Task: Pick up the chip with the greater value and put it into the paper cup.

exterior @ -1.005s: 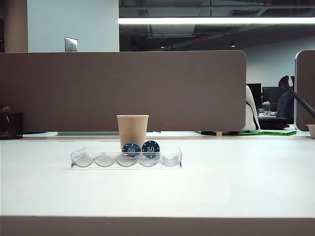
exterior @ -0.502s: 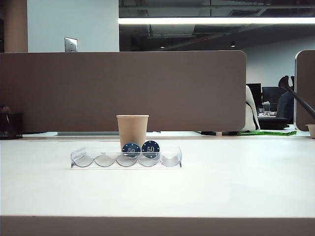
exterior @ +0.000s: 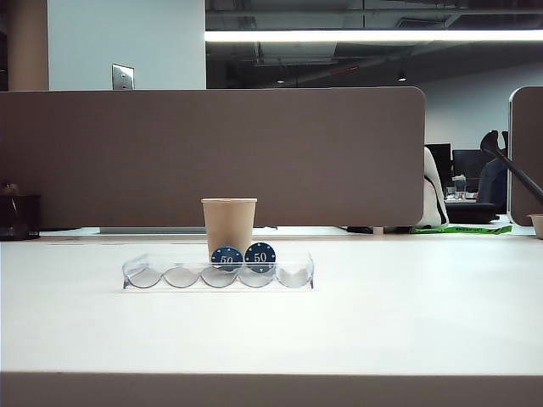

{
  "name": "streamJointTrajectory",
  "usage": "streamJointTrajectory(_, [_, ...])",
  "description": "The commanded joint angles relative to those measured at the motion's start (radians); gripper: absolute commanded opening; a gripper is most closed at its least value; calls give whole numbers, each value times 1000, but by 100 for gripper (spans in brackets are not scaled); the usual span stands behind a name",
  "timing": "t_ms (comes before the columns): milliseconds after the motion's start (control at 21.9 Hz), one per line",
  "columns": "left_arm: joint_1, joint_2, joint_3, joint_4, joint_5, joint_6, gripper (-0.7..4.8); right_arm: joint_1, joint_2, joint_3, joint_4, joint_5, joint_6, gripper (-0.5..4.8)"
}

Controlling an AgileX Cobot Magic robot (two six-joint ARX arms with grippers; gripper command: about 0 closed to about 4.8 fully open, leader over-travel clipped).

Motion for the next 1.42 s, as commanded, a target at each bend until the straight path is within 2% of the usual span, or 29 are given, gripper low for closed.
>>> streamJointTrajectory(46, [2,1,3,12,3,-21,-6,27,0,-2,17,2,-29,-1])
streamJointTrajectory(183, [1,1,3,12,3,-22,-6,59,0,-2,18,26,-44,-1])
streamJointTrajectory(365, [1,1,3,12,3,-29,-6,93,0,-2,37,117,-54,-1])
streamJointTrajectory(685, [1,1,3,12,3,-29,-6,92,0,-2,49,177,-19,-1])
streamJointTrajectory(1415, [1,1,3,11,3,-28,-6,92,0,-2,37,177,-19,-1])
